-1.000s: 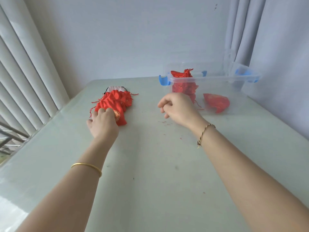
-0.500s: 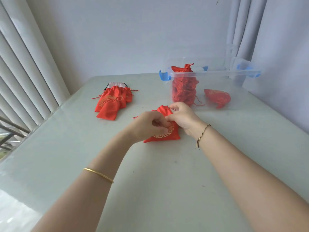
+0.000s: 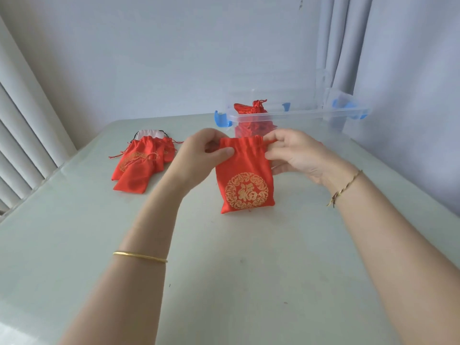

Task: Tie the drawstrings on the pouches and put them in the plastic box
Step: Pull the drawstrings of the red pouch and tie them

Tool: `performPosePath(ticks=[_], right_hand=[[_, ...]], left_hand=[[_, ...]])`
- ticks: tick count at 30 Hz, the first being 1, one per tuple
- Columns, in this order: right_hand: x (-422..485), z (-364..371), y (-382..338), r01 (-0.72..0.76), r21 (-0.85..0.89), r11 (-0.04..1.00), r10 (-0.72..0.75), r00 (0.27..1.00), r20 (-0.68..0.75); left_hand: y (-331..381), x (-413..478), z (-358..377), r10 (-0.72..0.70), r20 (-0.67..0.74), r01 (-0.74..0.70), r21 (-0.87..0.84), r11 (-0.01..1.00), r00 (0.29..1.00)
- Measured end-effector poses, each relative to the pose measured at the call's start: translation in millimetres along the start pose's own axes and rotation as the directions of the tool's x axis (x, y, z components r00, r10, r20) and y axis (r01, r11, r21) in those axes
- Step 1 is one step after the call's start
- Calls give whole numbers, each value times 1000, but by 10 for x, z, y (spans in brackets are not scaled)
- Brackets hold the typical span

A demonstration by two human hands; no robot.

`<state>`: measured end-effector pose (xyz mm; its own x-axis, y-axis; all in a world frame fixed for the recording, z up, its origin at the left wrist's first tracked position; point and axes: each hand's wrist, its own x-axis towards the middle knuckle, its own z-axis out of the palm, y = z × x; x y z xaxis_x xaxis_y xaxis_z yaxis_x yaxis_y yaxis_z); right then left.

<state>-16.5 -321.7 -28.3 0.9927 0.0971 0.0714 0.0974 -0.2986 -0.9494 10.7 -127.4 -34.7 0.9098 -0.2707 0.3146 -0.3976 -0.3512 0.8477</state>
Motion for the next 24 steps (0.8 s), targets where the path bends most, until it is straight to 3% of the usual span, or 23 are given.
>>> performPosePath(ticks=[3,7,18,24], right_hand=[[-35,-134,27,-32,-149,988,30,999,-15],[-66,-196,24,-37,-187,982,35,999,-18],[-115,-373,9,-22,-320,947,-8,996,-92],[-157,-422,-3,-43,-147,988,40,999,-20]], left_hand=[[5,16,-28,16,67,-22,100,995,998],[-7,11,-130,-16,99,2,140,990,995],[2,-1,-307,6,-87,19,285,958,996],[-57,32,-312,5,-222,72,336,939,975]])
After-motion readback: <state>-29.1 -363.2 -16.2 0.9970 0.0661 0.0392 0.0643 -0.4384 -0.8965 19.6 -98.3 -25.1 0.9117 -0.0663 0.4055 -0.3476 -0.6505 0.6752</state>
